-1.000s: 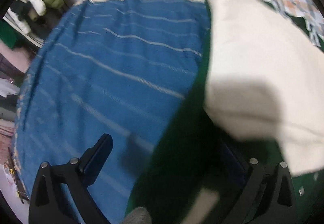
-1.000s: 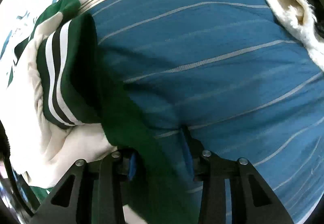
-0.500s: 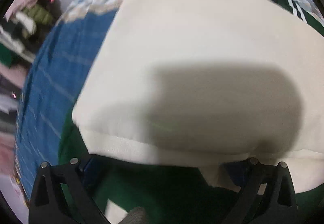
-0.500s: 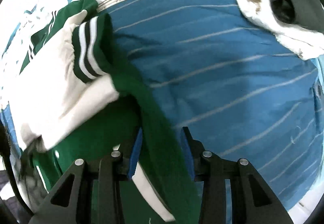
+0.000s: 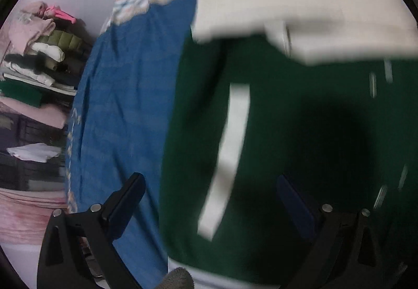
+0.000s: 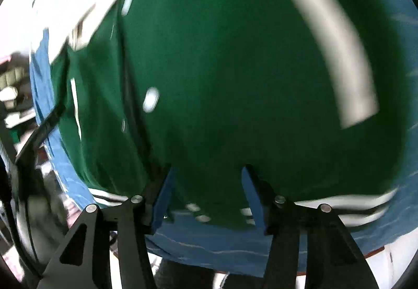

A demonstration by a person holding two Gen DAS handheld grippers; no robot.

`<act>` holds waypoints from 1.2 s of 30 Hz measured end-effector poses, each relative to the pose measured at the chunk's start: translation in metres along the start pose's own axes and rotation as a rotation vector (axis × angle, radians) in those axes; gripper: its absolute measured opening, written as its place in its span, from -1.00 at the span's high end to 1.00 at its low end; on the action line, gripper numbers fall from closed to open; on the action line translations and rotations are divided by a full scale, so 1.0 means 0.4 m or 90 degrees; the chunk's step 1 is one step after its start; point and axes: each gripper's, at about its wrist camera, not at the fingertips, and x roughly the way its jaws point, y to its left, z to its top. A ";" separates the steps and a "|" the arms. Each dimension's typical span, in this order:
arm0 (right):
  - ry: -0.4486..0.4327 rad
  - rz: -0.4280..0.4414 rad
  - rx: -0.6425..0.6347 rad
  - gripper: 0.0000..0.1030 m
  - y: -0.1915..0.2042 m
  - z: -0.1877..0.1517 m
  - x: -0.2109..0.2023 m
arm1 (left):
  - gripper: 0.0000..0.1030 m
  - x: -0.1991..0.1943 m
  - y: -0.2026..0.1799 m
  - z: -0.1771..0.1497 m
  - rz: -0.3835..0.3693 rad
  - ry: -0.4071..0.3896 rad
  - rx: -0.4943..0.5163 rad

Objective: Fold large clothes

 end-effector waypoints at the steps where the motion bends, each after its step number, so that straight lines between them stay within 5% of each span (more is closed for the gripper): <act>1: 0.002 -0.029 -0.012 -0.12 0.028 -0.022 0.039 | -1.00 0.029 -0.019 -0.049 -0.002 0.025 0.013; 3: -0.011 -0.096 -0.047 -0.22 0.077 -0.043 0.090 | -1.00 0.079 -0.038 -0.098 -0.035 0.069 0.011; 7: -0.037 -0.210 -0.076 -0.13 0.148 -0.069 0.120 | -1.00 0.111 -0.045 -0.115 -0.060 0.032 -0.025; 12: -0.027 -0.192 -0.007 0.56 0.154 -0.051 0.115 | -1.00 0.131 -0.029 -0.091 -0.088 0.006 -0.032; 16: -0.022 -0.109 -0.002 0.68 0.189 -0.077 0.080 | -1.00 0.116 -0.018 -0.113 -0.108 -0.004 -0.045; 20: 0.013 -0.139 -0.096 0.65 0.256 -0.079 0.097 | -1.00 0.098 -0.005 -0.117 -0.129 0.026 -0.037; 24: 0.048 -0.073 -0.099 0.59 0.218 -0.056 0.020 | -1.00 0.047 0.043 -0.093 -0.116 0.040 -0.065; 28: -0.061 -0.100 -0.100 0.11 0.128 -0.039 -0.206 | -1.00 -0.023 0.050 -0.043 -0.108 0.029 -0.099; 33: -0.172 -0.160 -0.077 -0.02 -0.106 0.170 -0.479 | -1.00 -0.105 -0.090 0.040 -0.101 0.000 -0.094; 36: -0.199 -0.180 -0.091 -0.02 -0.210 0.276 -0.525 | -1.00 -0.111 -0.218 0.102 -0.067 -0.013 -0.082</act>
